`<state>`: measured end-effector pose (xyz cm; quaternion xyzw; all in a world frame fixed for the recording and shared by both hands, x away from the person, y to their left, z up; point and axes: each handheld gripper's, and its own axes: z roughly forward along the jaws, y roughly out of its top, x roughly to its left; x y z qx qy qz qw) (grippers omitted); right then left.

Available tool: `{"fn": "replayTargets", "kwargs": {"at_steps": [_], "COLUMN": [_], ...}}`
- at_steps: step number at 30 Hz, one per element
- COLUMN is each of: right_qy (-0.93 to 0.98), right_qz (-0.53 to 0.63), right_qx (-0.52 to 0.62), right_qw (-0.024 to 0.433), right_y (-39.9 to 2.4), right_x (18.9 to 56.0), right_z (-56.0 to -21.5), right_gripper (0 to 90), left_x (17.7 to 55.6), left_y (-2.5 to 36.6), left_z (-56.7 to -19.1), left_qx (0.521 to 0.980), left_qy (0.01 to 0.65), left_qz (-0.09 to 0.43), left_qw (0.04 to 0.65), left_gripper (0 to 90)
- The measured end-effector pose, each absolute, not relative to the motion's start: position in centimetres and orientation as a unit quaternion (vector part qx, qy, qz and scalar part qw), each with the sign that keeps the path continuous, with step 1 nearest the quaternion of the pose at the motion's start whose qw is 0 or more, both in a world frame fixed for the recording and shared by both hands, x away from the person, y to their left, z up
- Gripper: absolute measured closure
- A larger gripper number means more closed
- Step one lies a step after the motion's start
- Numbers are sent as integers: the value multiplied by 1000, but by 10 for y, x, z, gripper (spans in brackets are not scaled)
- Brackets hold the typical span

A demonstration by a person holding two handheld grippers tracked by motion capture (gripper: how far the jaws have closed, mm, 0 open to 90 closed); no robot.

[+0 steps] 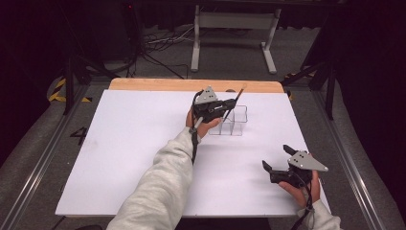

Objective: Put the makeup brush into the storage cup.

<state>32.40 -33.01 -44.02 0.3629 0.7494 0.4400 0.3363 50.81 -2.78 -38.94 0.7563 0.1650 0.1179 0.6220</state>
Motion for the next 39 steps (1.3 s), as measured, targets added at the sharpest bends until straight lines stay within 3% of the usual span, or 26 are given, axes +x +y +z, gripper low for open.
{"fn": "replayTargets", "kwargs": {"at_steps": [39], "right_qy": [750], "right_qz": [439], "right_qx": [362], "right_qw": [337], "right_y": [-329], "right_x": [324], "right_z": [-440], "right_gripper": [63], "left_x": [504], "left_y": [-23], "left_z": [-392], "left_qx": [770], "left_qy": [168], "left_qz": [126], "left_qw": [602], "left_gripper": [824]}}
